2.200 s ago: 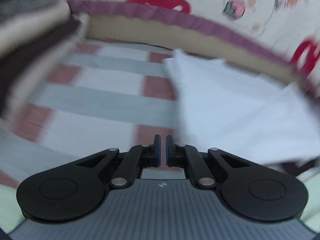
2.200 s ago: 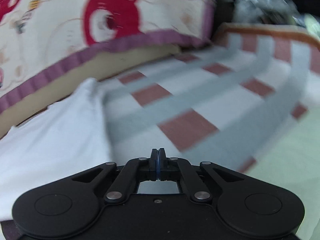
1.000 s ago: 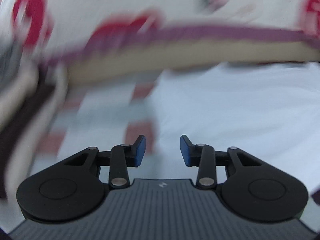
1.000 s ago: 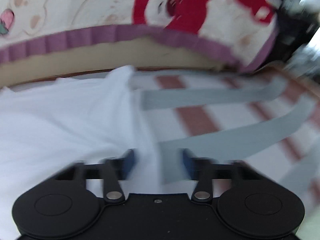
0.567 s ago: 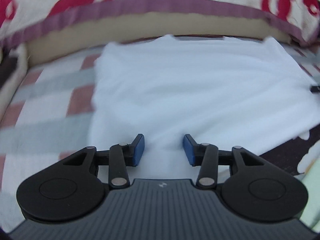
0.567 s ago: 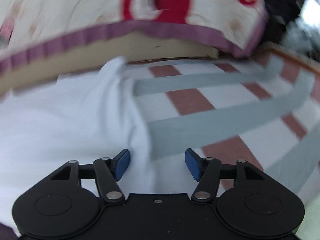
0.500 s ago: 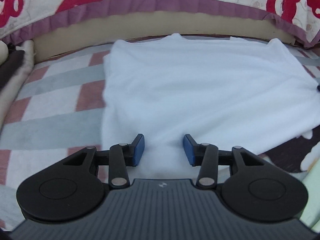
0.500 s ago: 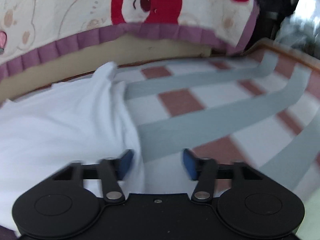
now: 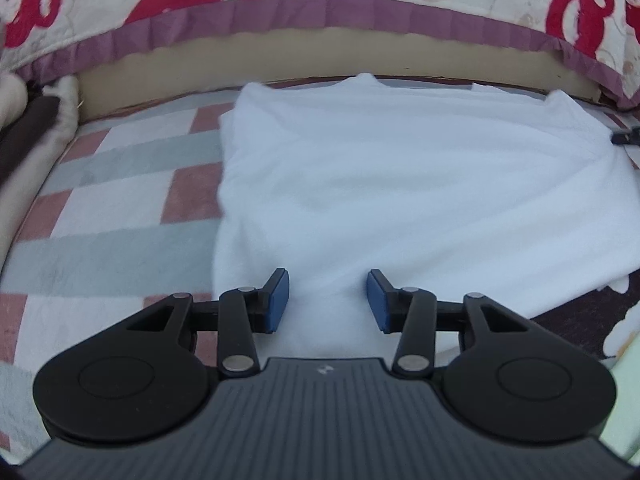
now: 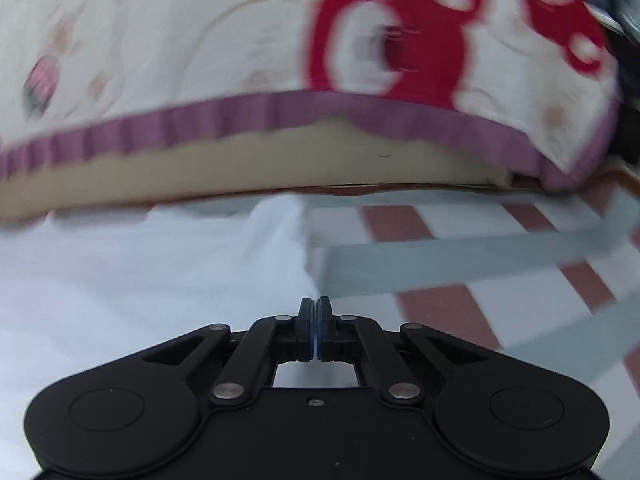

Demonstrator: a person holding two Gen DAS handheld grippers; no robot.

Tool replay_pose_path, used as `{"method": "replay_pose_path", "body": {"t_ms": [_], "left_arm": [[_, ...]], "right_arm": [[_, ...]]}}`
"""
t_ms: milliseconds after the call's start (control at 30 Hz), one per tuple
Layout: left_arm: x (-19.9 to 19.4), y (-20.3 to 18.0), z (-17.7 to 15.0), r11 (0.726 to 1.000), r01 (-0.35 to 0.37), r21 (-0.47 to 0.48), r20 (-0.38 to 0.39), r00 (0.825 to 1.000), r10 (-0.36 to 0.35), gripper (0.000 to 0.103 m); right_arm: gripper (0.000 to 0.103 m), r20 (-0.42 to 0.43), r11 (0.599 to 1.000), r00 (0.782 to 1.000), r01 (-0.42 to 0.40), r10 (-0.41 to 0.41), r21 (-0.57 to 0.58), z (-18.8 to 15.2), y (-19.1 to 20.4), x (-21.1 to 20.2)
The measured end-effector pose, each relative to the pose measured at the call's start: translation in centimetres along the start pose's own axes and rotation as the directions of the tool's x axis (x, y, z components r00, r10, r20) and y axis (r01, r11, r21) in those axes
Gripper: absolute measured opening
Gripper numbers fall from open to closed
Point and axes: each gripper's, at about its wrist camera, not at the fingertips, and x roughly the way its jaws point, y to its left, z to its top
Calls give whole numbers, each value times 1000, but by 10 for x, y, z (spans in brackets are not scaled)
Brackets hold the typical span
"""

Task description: Fold clothes

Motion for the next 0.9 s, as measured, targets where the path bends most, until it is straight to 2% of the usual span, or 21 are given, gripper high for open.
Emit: {"method": "replay_pose_path", "body": {"t_ms": [67, 200, 233, 300, 367, 400, 500, 600, 633, 667, 767, 900], "left_arm": [[-1, 2, 0, 1000, 6, -13, -4, 1000, -6, 43], [0, -2, 2, 1000, -6, -1, -13, 1000, 6, 43], [0, -3, 2, 1000, -9, 1, -15, 1000, 9, 42], [0, -2, 2, 1000, -5, -10, -18, 1000, 4, 42], [-1, -1, 2, 1000, 6, -18, -17, 1000, -6, 42], [-1, -1, 2, 1000, 9, -22, -17, 1000, -10, 43], [1, -1, 1, 999, 11, -30, -16, 1000, -12, 43], [1, -1, 2, 999, 15, -29, -17, 1000, -16, 43], [1, -1, 2, 999, 18, -28, -16, 1000, -18, 43], [1, -1, 1, 999, 20, -26, -14, 1000, -20, 43], [1, -1, -2, 1000, 21, -19, -13, 1000, -21, 43], [0, -3, -1, 1000, 15, -8, -19, 1000, -15, 43]], "right_arm": [[0, -9, 998, 1000, -1, 1, 62, -2, -12, 0], [3, -22, 995, 998, 55, -53, 84, 5, -9, -3], [11, -23, 993, 998, 64, -62, 95, 7, -10, -4], [17, -3, 982, 1000, 22, -21, 190, 15, -21, -6], [54, 1, 972, 997, -75, 76, 225, 25, -26, 0], [58, 2, 966, 993, -116, 119, 230, 30, -25, 3], [59, -26, 976, 988, -143, 149, 167, 41, -10, 22], [58, -70, 991, 994, -79, 87, 112, 49, 2, 51], [9, -74, 992, 993, -90, 97, 91, 51, 4, 56], [3, -73, 992, 992, -98, 103, 74, 53, 4, 60], [3, 5, 995, 999, -50, 49, 92, 60, -7, 58], [4, 7, 995, 995, 102, -102, 22, 62, -16, 60]]}}
